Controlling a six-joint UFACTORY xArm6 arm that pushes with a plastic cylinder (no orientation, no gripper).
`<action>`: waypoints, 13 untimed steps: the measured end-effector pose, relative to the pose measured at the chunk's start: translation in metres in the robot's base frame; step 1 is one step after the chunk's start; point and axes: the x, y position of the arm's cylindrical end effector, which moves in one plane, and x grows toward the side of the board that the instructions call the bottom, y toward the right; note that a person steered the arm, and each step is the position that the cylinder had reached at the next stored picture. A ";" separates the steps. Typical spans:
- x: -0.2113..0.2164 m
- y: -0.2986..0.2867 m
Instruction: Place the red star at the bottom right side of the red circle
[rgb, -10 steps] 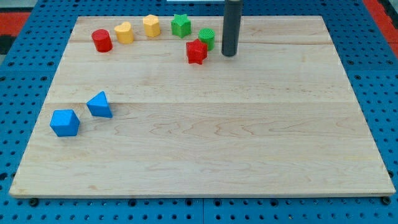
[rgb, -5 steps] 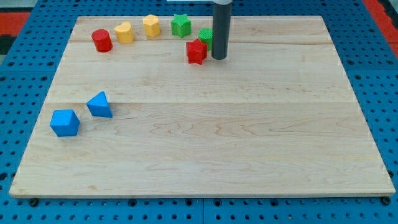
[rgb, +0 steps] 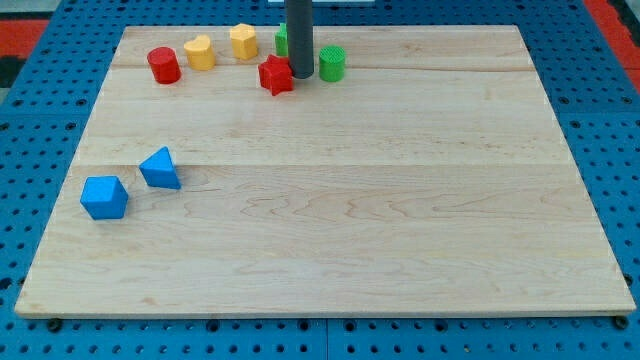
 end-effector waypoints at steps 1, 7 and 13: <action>0.000 -0.003; 0.000 -0.009; 0.000 -0.070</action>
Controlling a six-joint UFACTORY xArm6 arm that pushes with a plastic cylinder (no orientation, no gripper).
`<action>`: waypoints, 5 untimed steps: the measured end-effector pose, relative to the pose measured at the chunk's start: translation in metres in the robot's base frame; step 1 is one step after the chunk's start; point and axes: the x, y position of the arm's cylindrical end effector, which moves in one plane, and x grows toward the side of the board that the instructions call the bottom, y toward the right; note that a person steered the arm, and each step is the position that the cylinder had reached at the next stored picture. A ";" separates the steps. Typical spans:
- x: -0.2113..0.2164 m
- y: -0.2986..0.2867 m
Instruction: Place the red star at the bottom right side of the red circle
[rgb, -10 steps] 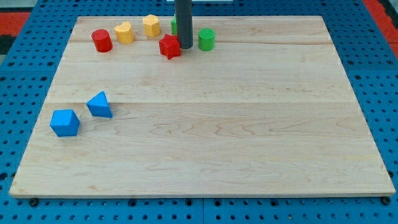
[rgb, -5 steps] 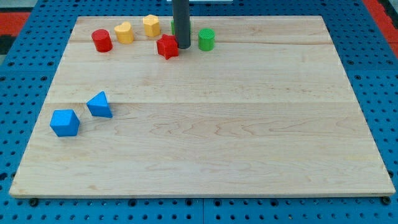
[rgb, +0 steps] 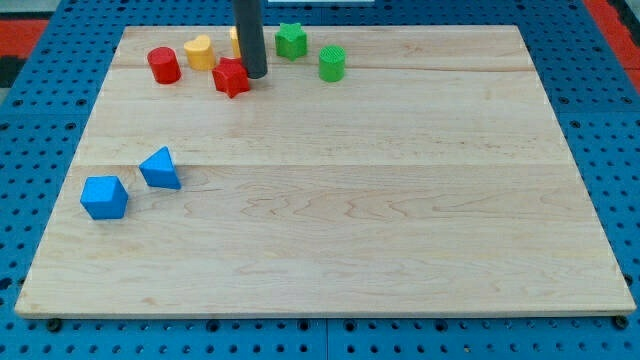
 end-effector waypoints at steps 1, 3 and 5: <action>0.000 -0.021; 0.008 -0.057; 0.013 -0.060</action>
